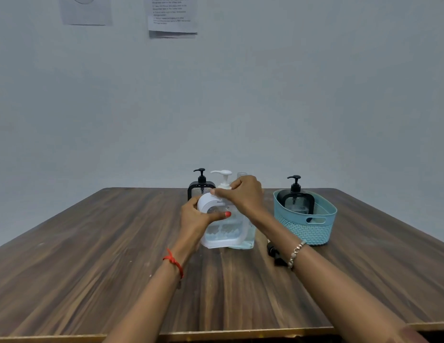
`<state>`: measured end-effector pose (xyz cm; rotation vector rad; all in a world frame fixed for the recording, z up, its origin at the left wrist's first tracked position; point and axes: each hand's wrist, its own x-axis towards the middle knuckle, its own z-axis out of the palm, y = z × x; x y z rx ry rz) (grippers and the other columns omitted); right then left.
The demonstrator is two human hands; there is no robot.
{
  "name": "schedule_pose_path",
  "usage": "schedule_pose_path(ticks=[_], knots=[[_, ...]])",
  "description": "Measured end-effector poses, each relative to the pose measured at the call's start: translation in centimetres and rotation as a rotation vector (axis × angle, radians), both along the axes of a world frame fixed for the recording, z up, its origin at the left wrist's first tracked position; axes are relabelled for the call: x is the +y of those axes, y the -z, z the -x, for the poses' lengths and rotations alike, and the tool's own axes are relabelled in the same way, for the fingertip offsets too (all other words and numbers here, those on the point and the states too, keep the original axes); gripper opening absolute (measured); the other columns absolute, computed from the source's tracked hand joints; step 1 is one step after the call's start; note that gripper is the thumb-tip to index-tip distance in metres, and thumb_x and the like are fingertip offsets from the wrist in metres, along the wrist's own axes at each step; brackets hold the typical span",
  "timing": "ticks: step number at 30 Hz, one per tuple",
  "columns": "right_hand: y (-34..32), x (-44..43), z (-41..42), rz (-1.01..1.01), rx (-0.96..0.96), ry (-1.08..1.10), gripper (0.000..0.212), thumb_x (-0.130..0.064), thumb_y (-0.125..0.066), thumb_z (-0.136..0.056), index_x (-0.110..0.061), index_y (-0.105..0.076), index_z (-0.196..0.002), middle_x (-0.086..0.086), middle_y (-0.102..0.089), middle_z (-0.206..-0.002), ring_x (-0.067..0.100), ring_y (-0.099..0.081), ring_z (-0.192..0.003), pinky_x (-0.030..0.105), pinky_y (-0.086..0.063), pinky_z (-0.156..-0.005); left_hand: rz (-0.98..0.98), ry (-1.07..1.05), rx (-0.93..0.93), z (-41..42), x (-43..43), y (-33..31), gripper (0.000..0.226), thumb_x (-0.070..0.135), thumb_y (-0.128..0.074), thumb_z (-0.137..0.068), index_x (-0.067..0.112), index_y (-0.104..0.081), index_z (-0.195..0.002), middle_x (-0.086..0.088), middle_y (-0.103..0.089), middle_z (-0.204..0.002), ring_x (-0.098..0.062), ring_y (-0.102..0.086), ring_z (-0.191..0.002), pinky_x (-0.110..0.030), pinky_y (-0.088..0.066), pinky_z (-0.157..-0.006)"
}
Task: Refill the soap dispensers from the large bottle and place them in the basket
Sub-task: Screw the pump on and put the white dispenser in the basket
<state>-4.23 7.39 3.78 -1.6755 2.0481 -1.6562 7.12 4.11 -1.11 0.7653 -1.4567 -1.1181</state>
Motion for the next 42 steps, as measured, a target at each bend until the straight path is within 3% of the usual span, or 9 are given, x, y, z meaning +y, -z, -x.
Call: schedule_pose_path(ticks=[2, 6, 10, 16, 20, 26, 31, 35, 42], knots=[[-1.0, 1.8, 1.2, -0.022, -0.099, -0.189, 0.03, -0.03, -0.084, -0.064, -0.006, -0.066, -0.064, -0.003, -0.06, -0.059, 0.008, -0.054, -0.054, 0.019, -0.042, -0.057, -0.012, 0.017, 0.026, 0.0, 0.4, -0.5, 0.045, 0.008, -0.087, -0.056, 0.018, -0.06, -0.09, -0.002, -0.067, -0.087, -0.02, -0.066, -0.079, -0.029, -0.056, -0.066], [-2.6, 4.6, 4.5, -0.171, -0.17, -0.462, 0.022, -0.013, -0.077, -0.073, -0.009, -0.072, -0.094, -0.004, -0.07, -0.085, 0.001, -0.064, -0.071, 0.014, -0.048, -0.063, 0.039, 0.085, 0.009, 0.5, 1.3, -1.9, 0.049, 0.008, -0.087, -0.054, 0.015, -0.064, -0.097, -0.008, -0.07, -0.095, -0.024, -0.068, -0.086, -0.038, -0.057, -0.076], [-3.3, 6.3, 8.2, -0.264, -0.226, -0.566, 0.034, -0.007, -0.071, -0.076, -0.026, -0.069, -0.105, 0.008, -0.07, -0.109, 0.02, -0.065, -0.101, 0.031, -0.052, -0.088, 0.086, 0.114, 0.011, 2.0, 2.6, -3.3, 0.049, 0.01, -0.087, -0.055, 0.013, -0.063, -0.098, -0.003, -0.07, -0.092, -0.019, -0.067, -0.084, -0.034, -0.057, -0.077], [-4.5, 9.3, 12.0, -0.185, -0.222, -0.427, 0.044, 0.0, -0.074, -0.073, -0.015, -0.064, -0.113, 0.008, -0.07, -0.103, 0.02, -0.067, -0.093, 0.031, -0.057, -0.082, 0.132, 0.188, 0.006, 5.9, 4.1, -5.0, 0.048, 0.011, -0.085, -0.06, 0.014, -0.059, -0.1, 0.002, -0.067, -0.09, -0.011, -0.065, -0.078, -0.016, -0.053, -0.059], [-5.4, 10.5, 14.8, -0.155, -0.229, -0.346, 0.046, 0.002, -0.073, -0.074, -0.008, -0.062, -0.117, 0.003, -0.07, -0.095, 0.009, -0.069, -0.08, 0.021, -0.057, -0.069, 0.101, 0.313, 0.005, 9.1, 4.1, -5.9, 0.044, 0.008, -0.076, -0.071, 0.008, -0.058, -0.111, -0.008, -0.066, -0.102, -0.022, -0.065, -0.089, -0.03, -0.056, -0.073], [-6.0, 11.0, 19.0, -0.116, -0.239, -0.273, 0.05, 0.005, -0.072, -0.074, -0.009, -0.061, -0.12, 0.009, -0.068, -0.105, 0.019, -0.066, -0.094, 0.026, -0.058, -0.074, 0.13, 0.403, -0.122, 13.8, 2.7, -7.4, 0.042, 0.005, -0.066, -0.08, 0.004, -0.056, -0.121, -0.012, -0.062, -0.115, -0.025, -0.059, -0.1, -0.036, -0.05, -0.086], [-6.0, 9.9, 21.8, -0.067, -0.26, -0.235, 0.05, 0.004, -0.072, -0.074, -0.01, -0.062, -0.12, 0.011, -0.067, -0.109, 0.023, -0.065, -0.099, 0.033, -0.057, -0.081, 0.204, 0.378, -0.156, 17.3, 1.4, -8.2, 0.032, 0.006, -0.066, -0.081, 0.004, -0.063, -0.113, -0.013, -0.067, -0.111, -0.027, -0.062, -0.102, -0.037, -0.051, -0.088], [-5.7, 8.3, 23.6, -0.06, -0.242, -0.191, 0.048, 0.005, -0.071, -0.075, -0.009, -0.061, -0.12, 0.013, -0.066, -0.11, 0.023, -0.064, -0.097, 0.035, -0.055, -0.082, 0.247, 0.312, -0.17, 19.5, 0.1, -7.8, 0.027, 0.006, -0.067, -0.081, 0.002, -0.066, -0.108, -0.014, -0.068, -0.108, -0.026, -0.064, -0.096, -0.032, -0.052, -0.081], [-3.4, 5.0, 26.2, -0.11, -0.194, -0.171, 0.048, 0.004, -0.068, -0.078, -0.003, -0.057, -0.124, 0.01, -0.062, -0.119, 0.02, -0.06, -0.102, 0.025, -0.054, -0.079, 0.282, 0.245, -0.265, 21.9, -2.6, -6.0, 0.022, 0.011, -0.069, -0.08, -0.003, -0.067, -0.098, -0.018, -0.069, -0.1, -0.032, -0.064, -0.094, -0.042, -0.051, -0.084]])
